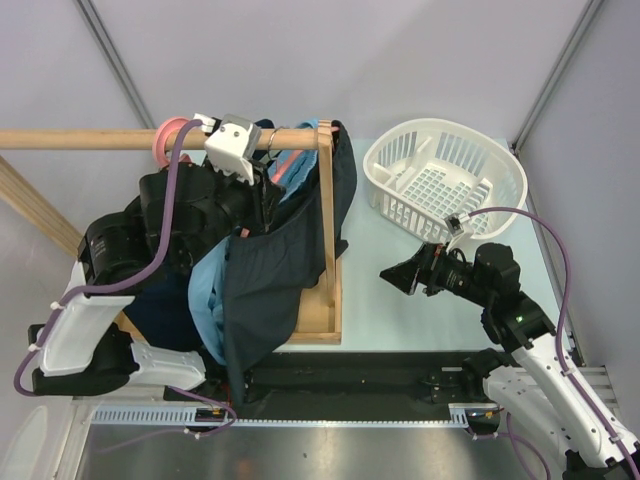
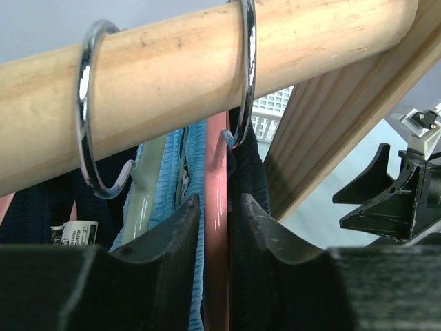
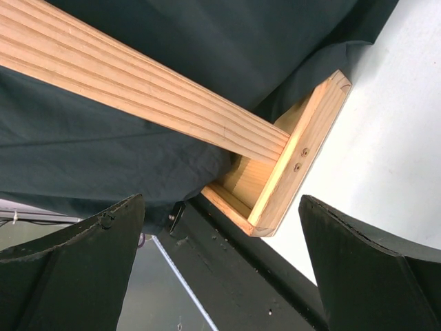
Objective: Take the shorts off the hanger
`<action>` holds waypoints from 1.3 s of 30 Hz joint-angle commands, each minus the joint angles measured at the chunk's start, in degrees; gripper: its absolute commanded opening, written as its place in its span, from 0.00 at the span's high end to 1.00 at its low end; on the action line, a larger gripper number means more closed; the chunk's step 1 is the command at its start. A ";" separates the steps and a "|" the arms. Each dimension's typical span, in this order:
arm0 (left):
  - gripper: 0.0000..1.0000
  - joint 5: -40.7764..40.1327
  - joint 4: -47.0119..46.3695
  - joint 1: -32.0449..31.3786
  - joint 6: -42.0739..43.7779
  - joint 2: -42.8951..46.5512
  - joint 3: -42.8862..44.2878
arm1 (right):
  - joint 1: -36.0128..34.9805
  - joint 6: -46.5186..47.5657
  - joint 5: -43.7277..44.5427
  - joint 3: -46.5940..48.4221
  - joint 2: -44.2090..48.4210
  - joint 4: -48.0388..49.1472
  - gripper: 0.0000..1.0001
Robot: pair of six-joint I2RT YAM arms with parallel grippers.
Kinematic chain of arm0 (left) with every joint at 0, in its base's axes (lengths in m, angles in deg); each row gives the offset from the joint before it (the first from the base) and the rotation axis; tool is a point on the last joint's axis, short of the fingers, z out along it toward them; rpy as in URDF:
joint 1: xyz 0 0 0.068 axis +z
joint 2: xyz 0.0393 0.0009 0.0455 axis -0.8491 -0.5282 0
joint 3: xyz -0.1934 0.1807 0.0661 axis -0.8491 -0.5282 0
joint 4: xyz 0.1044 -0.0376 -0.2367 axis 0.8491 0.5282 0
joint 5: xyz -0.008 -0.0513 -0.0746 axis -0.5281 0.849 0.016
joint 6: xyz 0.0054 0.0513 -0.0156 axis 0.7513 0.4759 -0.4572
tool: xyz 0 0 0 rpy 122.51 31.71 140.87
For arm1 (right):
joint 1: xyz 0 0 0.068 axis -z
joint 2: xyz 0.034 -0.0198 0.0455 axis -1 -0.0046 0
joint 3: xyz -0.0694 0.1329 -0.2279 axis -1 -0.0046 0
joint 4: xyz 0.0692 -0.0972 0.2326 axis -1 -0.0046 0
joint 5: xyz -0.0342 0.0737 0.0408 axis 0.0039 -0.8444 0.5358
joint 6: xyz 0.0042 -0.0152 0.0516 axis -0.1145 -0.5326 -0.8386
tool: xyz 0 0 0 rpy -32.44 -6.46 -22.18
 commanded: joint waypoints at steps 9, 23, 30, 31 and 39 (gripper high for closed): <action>1.00 -2.79 -3.38 -0.41 1.77 1.52 1.88 | -0.17 1.16 0.49 1.44 0.18 0.60 0.00; 1.00 0.88 -9.54 -0.50 3.87 7.23 0.92 | -0.17 1.60 1.19 1.70 0.09 0.07 0.00; 1.00 6.51 -15.15 -0.50 5.54 14.43 -9.07 | -0.17 1.86 1.28 1.26 -0.17 -0.02 0.00; 1.00 6.86 -16.55 -0.50 6.15 15.57 -10.32 | -0.17 1.86 1.37 1.18 -0.17 -0.02 0.00; 1.00 9.32 -19.11 -0.41 8.09 23.75 -19.55 | -0.17 2.30 1.63 0.82 -1.05 0.42 0.00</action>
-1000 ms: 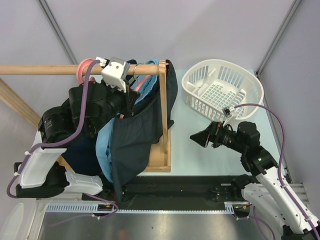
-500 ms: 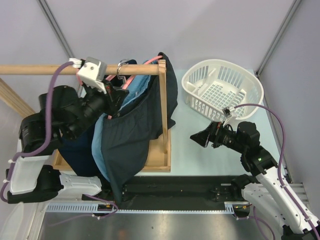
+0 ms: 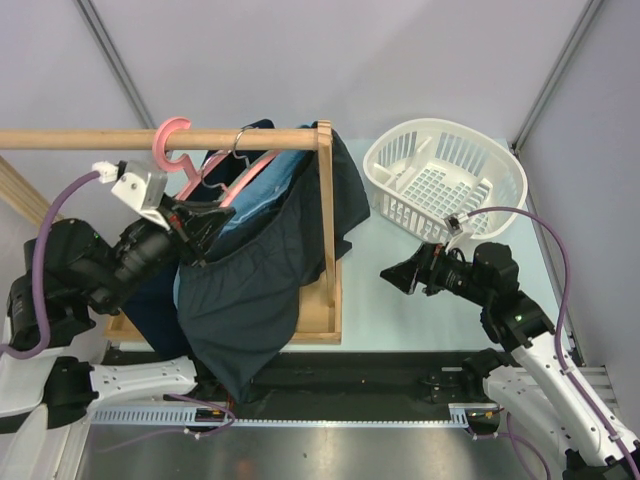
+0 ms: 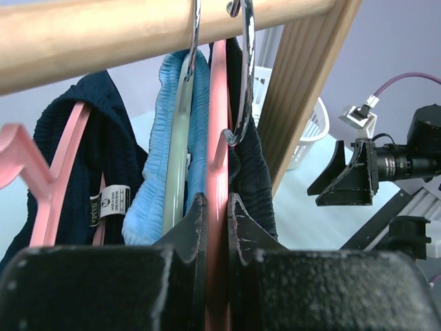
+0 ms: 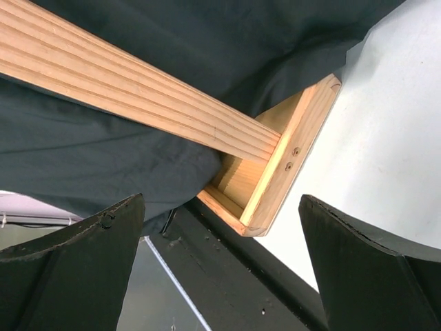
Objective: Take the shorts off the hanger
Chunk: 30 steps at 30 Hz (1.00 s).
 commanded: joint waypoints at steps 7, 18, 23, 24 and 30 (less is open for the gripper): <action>1.00 6.25 -11.37 -0.33 3.07 8.02 -10.22 | -0.25 0.83 -0.06 1.09 -2.52 3.38 0.00; 1.00 7.39 -8.83 -0.33 -1.06 1.80 -9.18 | 1.23 0.92 4.07 11.35 -7.35 3.38 0.01; 1.00 5.73 -6.37 -0.33 -4.04 -0.85 -7.24 | 5.44 0.05 3.29 17.25 -11.74 2.77 0.02; 1.00 5.46 -5.75 -0.24 -4.92 -1.20 -6.80 | 6.07 -0.30 3.02 18.04 -13.06 2.85 0.03; 1.00 4.93 -5.31 -0.24 -7.12 -2.78 -6.80 | 8.36 -1.80 -0.40 22.97 -17.89 8.21 0.11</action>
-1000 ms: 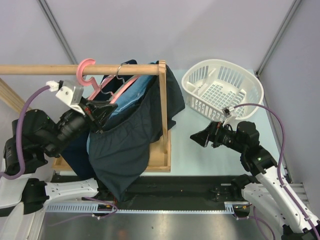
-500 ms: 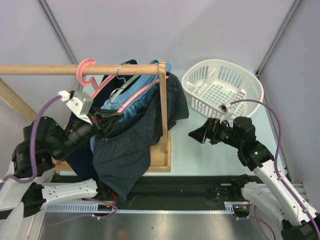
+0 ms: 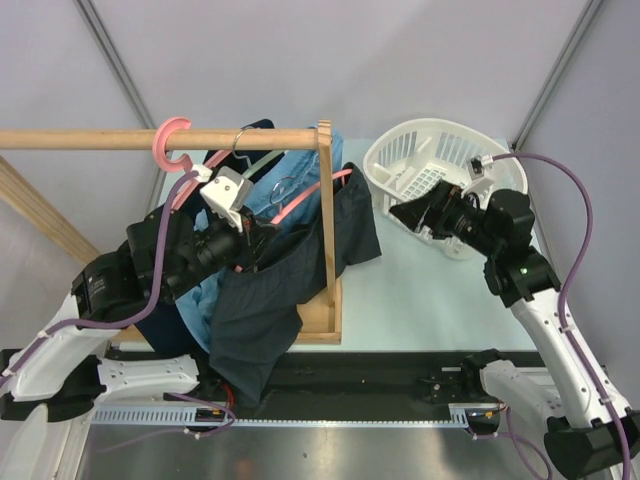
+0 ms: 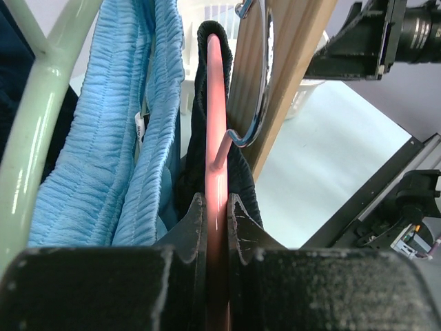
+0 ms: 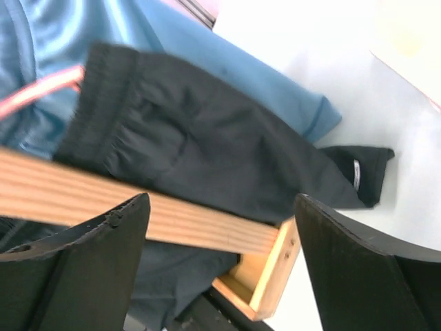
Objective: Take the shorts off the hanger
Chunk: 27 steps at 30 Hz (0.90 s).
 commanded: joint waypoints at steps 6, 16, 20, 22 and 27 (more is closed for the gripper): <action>1.00 2.43 -4.26 -0.35 -3.87 -0.58 2.57 | -0.43 -1.26 -3.65 10.82 -9.60 9.66 0.12; 1.00 3.13 -4.44 -0.26 -4.48 0.12 2.05 | -5.44 -0.82 -3.03 19.80 -19.72 11.06 0.07; 1.00 3.65 -4.96 -0.35 -4.57 0.91 1.52 | -6.06 -3.01 -4.87 18.31 -20.34 14.84 0.09; 1.00 3.74 -5.40 -0.35 -4.75 1.44 0.91 | -6.23 -4.42 -6.02 17.26 -20.60 17.29 0.09; 1.00 3.92 -6.19 -0.35 -4.92 1.88 -0.32 | -6.59 -6.26 -5.76 15.58 -21.21 19.76 0.10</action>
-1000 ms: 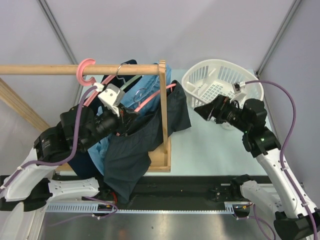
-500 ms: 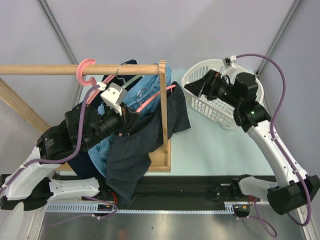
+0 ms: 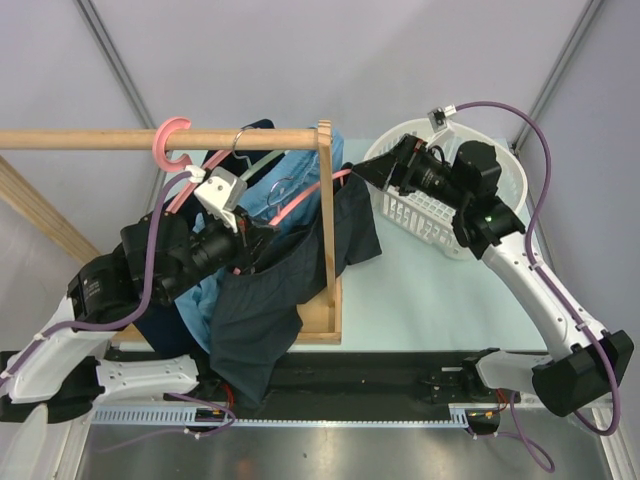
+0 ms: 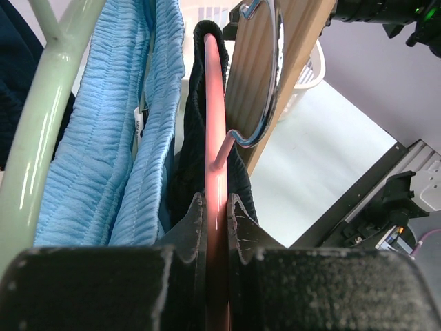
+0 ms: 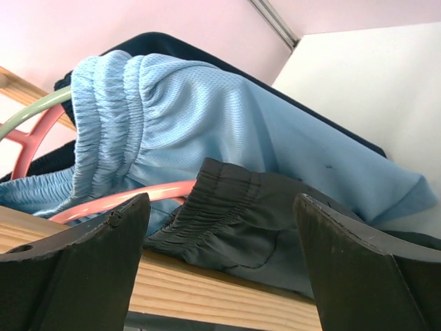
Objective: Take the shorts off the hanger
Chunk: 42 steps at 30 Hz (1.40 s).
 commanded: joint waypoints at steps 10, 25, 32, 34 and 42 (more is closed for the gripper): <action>1.00 4.16 -7.09 -0.35 -2.34 1.29 -0.13 | -1.65 -3.98 -0.60 -0.81 -3.33 7.98 0.22; 1.00 2.85 -8.15 -0.26 -2.61 3.57 -1.89 | -1.65 -5.13 3.26 -2.22 -2.89 7.46 1.00; 1.00 -0.23 -10.70 -0.35 -2.87 8.14 -4.96 | -1.56 -4.33 10.91 -5.81 0.27 4.11 1.00; 1.00 -0.58 -10.61 -0.26 -2.96 8.41 -4.96 | -1.48 -4.07 13.19 -7.05 1.76 3.76 1.00; 1.00 -0.67 -11.57 -0.26 -2.43 11.47 -7.24 | 2.56 -3.37 16.01 -14.51 4.58 0.07 1.00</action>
